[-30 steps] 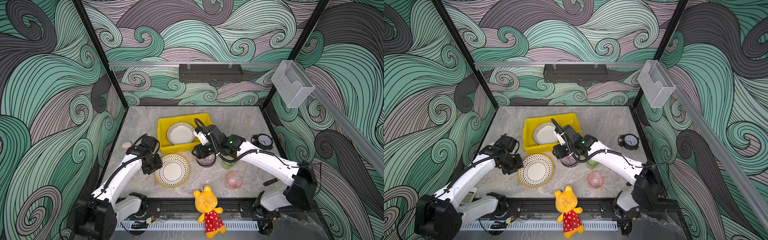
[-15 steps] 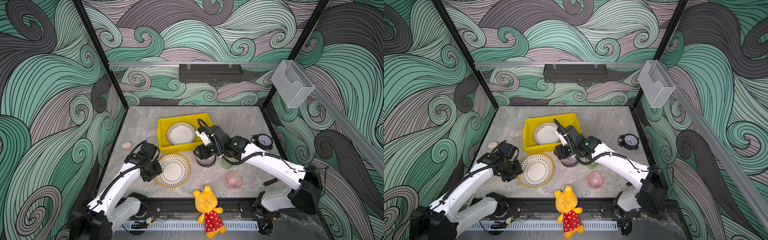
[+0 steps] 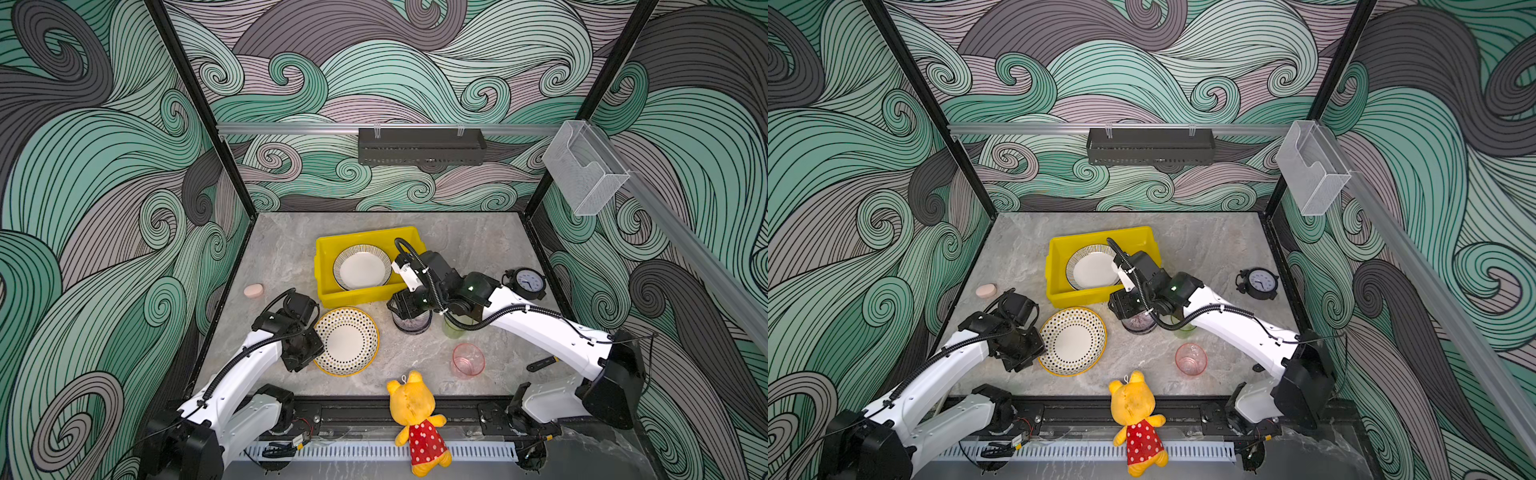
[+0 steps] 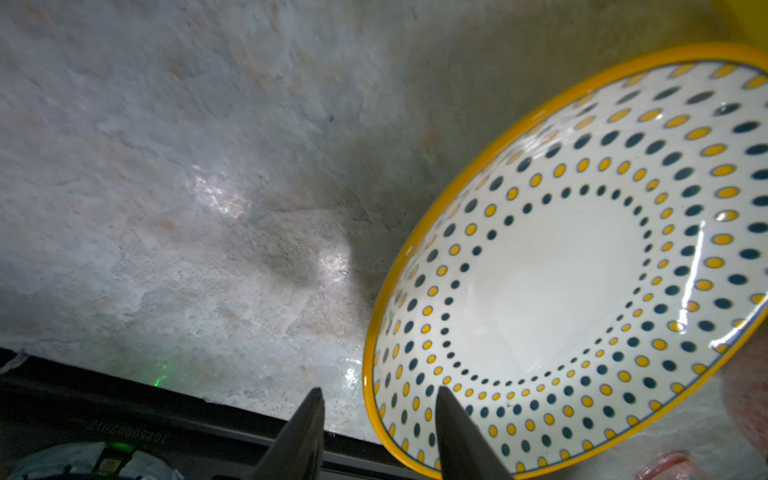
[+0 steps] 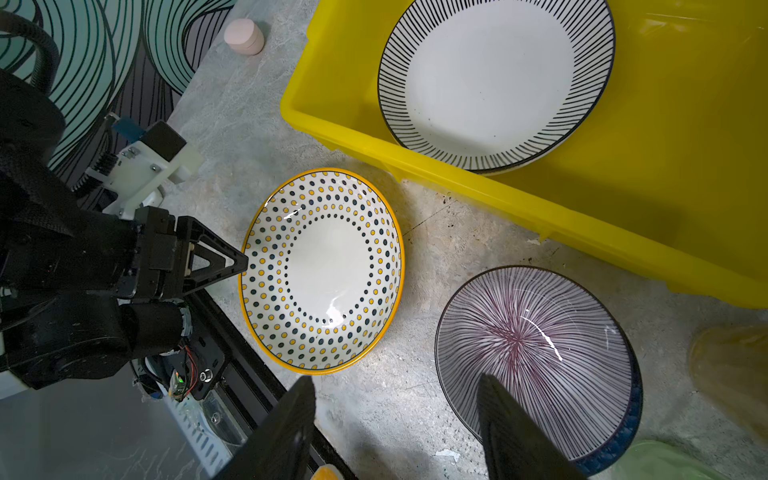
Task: Place the mixed dishes into the plastic bin
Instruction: 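Lower the left gripper and pinch the polka-dot plate rim nearest the robot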
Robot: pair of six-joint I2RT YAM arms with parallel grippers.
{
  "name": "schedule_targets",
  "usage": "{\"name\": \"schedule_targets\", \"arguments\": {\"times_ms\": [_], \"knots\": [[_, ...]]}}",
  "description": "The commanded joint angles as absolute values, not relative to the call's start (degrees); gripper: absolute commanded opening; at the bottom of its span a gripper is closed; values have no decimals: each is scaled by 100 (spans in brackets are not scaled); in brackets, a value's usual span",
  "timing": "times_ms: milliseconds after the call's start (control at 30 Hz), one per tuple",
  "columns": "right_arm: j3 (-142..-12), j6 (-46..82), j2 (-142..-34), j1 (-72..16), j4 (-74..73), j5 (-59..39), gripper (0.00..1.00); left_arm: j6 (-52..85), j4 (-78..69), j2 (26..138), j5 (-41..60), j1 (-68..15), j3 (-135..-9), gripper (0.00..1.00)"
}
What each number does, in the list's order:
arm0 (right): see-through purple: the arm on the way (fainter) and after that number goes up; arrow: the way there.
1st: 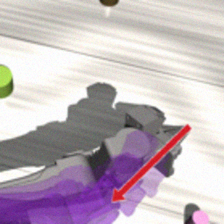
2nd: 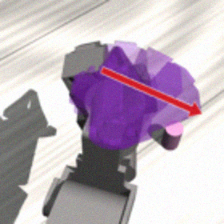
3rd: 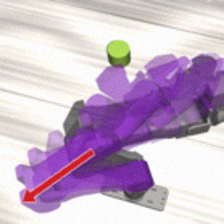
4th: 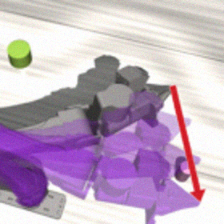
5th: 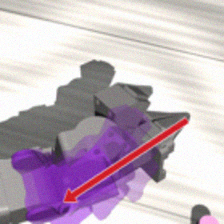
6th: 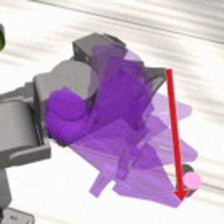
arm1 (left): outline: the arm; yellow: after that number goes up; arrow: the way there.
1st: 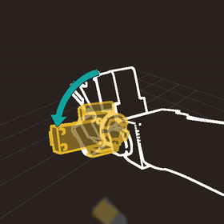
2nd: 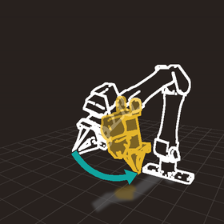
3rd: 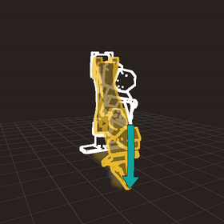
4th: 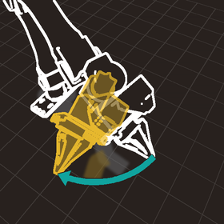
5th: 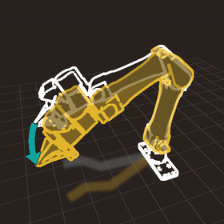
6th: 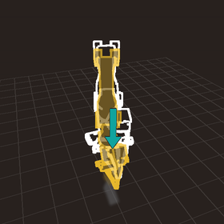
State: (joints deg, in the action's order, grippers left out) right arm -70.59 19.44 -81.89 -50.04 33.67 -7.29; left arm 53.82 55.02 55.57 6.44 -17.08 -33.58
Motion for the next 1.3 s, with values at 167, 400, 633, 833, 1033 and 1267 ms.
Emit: {"name": "schedule_targets", "arguments": {"times_ms": [167,400,633,833,1033,1267], "knots": [[-7111,1836,-8235,-5036,3412,-670,64,5599,5323,5374,645,-1749,-3141,46],[-7102,1854,-8239,-5036,3433,-707,64,5537,4994,5599,751,-1758,-2932,45],[-7128,1889,-8284,-5034,3400,-749,64,5607,4607,5502,870,-1759,-2650,42],[-7172,1942,-8371,-5031,3379,-853,64,5590,4343,5468,932,-1767,-2462,41],[-7205,1951,-8410,-5045,3370,-879,64,5580,4129,5358,940,-1758,-2280,37],[-7207,1986,-8467,-5054,3371,-948,64,5616,3998,5178,1001,-1758,-2101,32]]}}
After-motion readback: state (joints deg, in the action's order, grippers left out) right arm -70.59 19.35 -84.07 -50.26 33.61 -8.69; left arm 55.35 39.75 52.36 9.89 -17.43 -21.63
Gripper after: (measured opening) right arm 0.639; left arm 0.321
